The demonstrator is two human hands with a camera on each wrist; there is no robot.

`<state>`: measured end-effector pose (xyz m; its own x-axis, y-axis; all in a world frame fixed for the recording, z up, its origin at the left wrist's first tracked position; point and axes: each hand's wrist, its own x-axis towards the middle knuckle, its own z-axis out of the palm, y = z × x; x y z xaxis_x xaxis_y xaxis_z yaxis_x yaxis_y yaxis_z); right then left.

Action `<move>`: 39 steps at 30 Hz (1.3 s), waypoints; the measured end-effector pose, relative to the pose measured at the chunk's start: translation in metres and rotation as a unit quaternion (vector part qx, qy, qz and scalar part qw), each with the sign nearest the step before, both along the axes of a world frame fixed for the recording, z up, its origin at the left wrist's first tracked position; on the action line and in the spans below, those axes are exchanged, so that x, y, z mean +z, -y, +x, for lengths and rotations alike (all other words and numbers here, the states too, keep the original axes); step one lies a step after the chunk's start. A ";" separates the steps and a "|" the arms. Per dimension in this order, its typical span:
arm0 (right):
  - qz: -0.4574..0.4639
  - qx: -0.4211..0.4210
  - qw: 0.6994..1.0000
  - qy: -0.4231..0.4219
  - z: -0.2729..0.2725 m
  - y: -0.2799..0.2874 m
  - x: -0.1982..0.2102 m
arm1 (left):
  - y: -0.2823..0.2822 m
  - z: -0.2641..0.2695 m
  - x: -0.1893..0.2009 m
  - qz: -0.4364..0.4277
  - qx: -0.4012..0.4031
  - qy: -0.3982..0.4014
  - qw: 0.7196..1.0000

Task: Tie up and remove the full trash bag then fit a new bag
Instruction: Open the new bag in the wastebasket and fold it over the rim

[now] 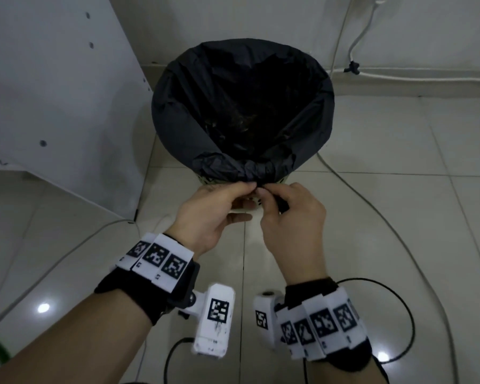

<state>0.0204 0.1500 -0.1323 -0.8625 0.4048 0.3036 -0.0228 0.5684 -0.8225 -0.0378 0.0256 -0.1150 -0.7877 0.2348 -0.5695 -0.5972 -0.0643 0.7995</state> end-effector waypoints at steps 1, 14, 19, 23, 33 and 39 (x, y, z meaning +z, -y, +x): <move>-0.033 -0.001 0.998 0.045 -0.003 0.000 0.004 | 0.001 0.001 0.000 0.010 -0.004 -0.001 1.000; -0.323 -0.037 0.926 0.191 -0.010 -0.011 0.010 | -0.009 -0.002 -0.002 0.046 0.003 0.008 0.999; -0.010 0.027 1.000 -0.007 0.011 0.006 0.000 | -0.012 -0.004 0.000 0.038 0.068 0.009 0.997; -0.009 0.004 1.000 -0.020 0.003 -0.001 -0.012 | -0.004 -0.002 0.001 0.028 0.013 0.022 0.999; -0.664 0.114 0.702 0.230 -0.010 -0.021 -0.005 | -0.013 0.011 -0.003 0.069 -0.039 0.033 0.996; -0.565 0.039 0.783 0.257 -0.002 -0.026 0.004 | -0.022 0.014 -0.006 0.010 0.057 -0.002 0.998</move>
<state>0.0188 0.1757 -0.1287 -0.7891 0.1039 -0.6054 0.4776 -0.5161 -0.7110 -0.0237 0.0477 -0.1206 -0.8117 0.1550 -0.5632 -0.5827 -0.1469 0.7993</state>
